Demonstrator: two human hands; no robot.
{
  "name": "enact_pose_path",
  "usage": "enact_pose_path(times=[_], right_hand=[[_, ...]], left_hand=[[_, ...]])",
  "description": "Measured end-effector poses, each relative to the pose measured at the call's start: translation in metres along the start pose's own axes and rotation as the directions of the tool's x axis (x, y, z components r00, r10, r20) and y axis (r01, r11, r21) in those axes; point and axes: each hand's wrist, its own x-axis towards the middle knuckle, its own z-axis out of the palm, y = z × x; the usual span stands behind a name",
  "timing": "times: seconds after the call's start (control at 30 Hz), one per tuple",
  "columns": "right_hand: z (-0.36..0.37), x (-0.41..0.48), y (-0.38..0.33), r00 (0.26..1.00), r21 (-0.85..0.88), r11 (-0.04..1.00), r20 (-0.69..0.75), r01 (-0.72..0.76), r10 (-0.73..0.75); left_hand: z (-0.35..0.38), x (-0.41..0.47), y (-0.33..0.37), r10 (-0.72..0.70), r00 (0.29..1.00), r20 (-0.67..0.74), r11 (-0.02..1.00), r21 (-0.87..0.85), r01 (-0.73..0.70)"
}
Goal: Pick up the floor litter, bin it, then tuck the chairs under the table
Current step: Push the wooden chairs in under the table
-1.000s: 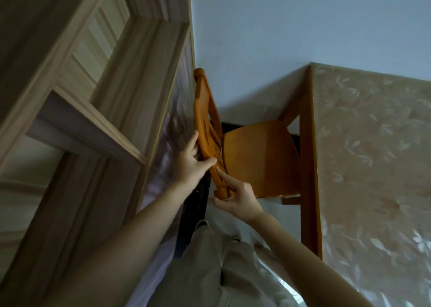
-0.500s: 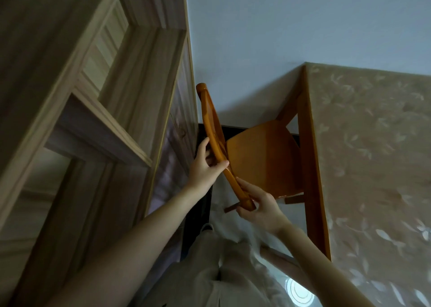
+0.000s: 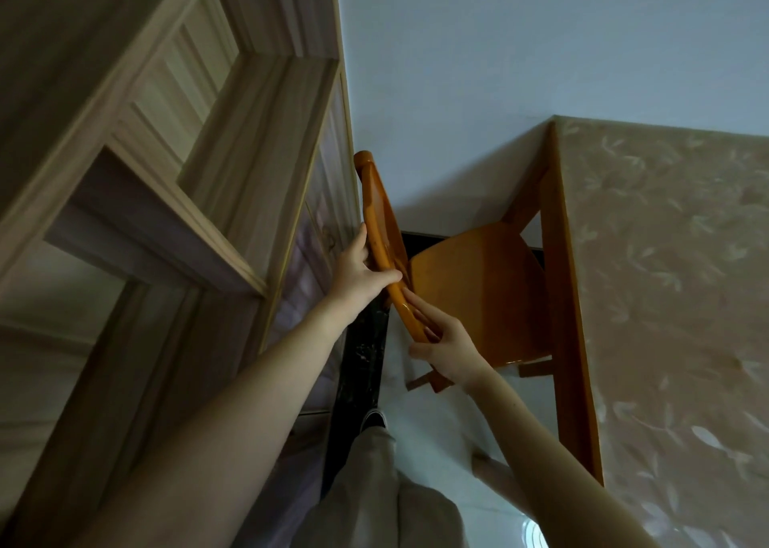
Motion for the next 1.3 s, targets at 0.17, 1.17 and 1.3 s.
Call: enact_pose_path(times=[0.17,1.17,1.3], right_hand=[[0.004,-0.015,0.008,0.999,0.031,0.999,-0.039,0.014,-0.012],[0.051,-0.021,0.003,0.965,0.213,0.977,-0.253,-0.014,0.069],[0.053,-0.023,0.002,0.962,0.19,0.982,-0.266,-0.001,0.053]], left_hand=[[0.0,-0.01,-0.01,0.034,0.999,0.013,0.999,-0.018,-0.033],[-0.013,0.013,-0.004,0.011,0.973,0.229,0.996,0.083,-0.031],[-0.012,0.006,-0.004,0.033,0.971,0.239,0.993,0.1,-0.058]])
